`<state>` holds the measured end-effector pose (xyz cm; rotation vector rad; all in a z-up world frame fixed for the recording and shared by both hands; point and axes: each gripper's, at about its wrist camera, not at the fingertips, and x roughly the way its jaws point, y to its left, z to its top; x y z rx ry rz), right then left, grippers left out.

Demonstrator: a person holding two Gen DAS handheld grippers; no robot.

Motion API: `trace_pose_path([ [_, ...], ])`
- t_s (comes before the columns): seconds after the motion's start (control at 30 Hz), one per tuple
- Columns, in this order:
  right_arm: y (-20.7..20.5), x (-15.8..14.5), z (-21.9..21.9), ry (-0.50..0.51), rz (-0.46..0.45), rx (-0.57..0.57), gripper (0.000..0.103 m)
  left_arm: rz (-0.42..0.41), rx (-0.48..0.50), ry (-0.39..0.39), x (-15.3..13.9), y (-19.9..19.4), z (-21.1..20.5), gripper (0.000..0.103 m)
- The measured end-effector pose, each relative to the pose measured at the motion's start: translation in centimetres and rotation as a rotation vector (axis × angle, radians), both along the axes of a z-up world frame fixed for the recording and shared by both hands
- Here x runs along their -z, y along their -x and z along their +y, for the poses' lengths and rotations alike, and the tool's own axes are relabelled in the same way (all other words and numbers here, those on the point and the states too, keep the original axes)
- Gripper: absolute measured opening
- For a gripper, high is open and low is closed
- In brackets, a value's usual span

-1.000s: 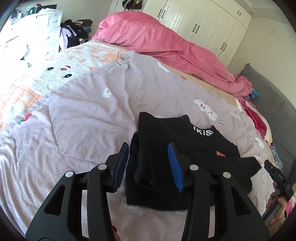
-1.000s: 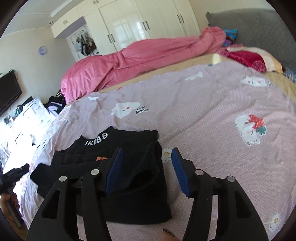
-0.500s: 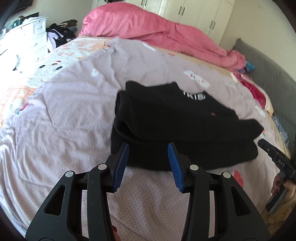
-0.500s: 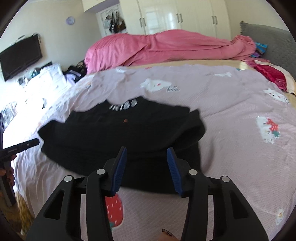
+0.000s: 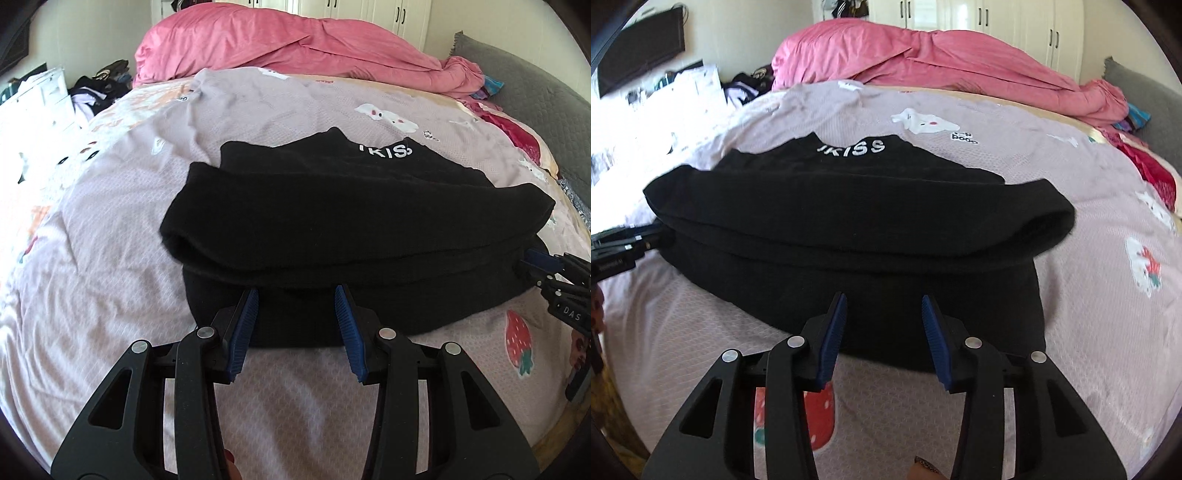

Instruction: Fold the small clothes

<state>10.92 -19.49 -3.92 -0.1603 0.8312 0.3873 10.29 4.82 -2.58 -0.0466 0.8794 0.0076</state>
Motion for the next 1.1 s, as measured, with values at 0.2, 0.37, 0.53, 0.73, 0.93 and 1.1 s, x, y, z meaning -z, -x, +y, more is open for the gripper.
trace_pose_path([
  [0.2, -1.5, -0.1, 0.4, 0.018, -0.011, -0.016, 0.041, -0.021, 0.006, -0.001, -0.4, -1.7, 0.0, 0.035],
  [0.37, -3.5, -0.8, 0.7, 0.010, -0.024, -0.012, 0.041, -0.037, 0.002, 0.027, -1.2, -3.3, 0.5, 0.035],
  [0.53, -5.8, -1.3, 0.7, -0.007, -0.029, 0.002, 0.041, -0.039, -0.016, 0.048, -1.5, -5.4, 1.2, 0.035],
  [0.73, -8.2, -2.1, 0.3, -0.042, -0.033, 0.024, 0.041, -0.048, -0.031, 0.062, -2.0, -8.1, 1.9, 0.035],
  [0.93, -10.6, -3.4, -1.4, -0.076, -0.064, 0.081, 0.042, -0.062, -0.095, 0.094, -2.7, -10.3, 3.7, 0.035],
  [1.1, -11.1, -3.5, -3.8, -0.105, -0.065, 0.140, 0.051, -0.071, -0.143, 0.119, -2.9, -10.5, 5.3, 0.035],
])
